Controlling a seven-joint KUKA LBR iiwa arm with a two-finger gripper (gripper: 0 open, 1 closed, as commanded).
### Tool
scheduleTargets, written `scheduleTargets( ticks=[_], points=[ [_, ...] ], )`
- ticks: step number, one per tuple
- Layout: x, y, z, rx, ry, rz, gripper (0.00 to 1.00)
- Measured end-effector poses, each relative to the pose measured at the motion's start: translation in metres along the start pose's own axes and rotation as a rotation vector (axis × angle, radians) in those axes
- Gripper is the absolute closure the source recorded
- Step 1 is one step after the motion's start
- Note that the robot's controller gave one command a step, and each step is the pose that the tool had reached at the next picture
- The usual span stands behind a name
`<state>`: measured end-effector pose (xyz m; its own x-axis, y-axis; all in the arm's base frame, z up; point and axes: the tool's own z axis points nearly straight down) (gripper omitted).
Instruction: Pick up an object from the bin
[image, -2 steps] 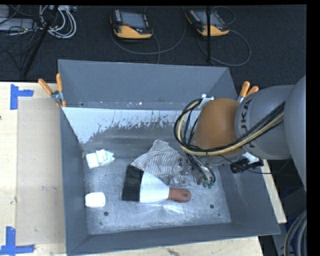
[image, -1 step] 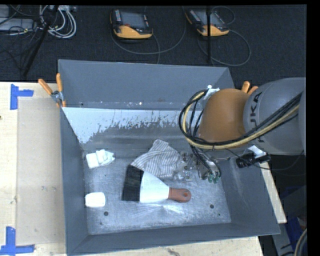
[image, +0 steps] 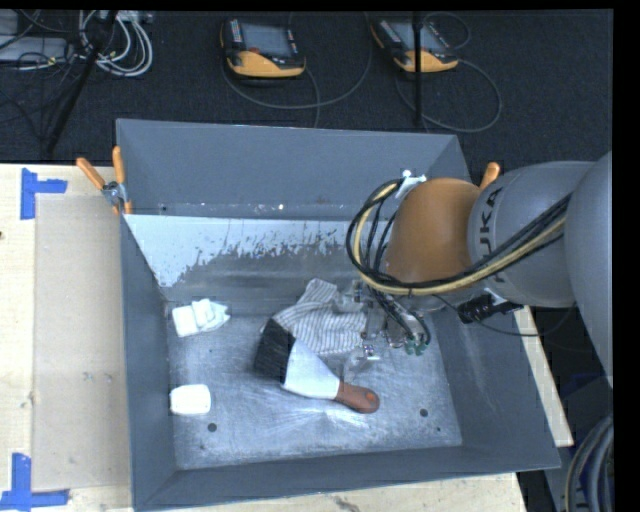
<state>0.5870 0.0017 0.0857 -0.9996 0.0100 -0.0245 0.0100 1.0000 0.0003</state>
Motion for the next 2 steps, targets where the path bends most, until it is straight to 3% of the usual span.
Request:
scheduleTargets(
  ticks=[1, 2],
  points=[
    [0.0063, 0.0004, 0.0082, 0.000, 0.029, -0.006, 1.00],
    [0.0063, 0.0004, 0.0082, 0.000, 0.029, -0.005, 1.00]
  ],
)
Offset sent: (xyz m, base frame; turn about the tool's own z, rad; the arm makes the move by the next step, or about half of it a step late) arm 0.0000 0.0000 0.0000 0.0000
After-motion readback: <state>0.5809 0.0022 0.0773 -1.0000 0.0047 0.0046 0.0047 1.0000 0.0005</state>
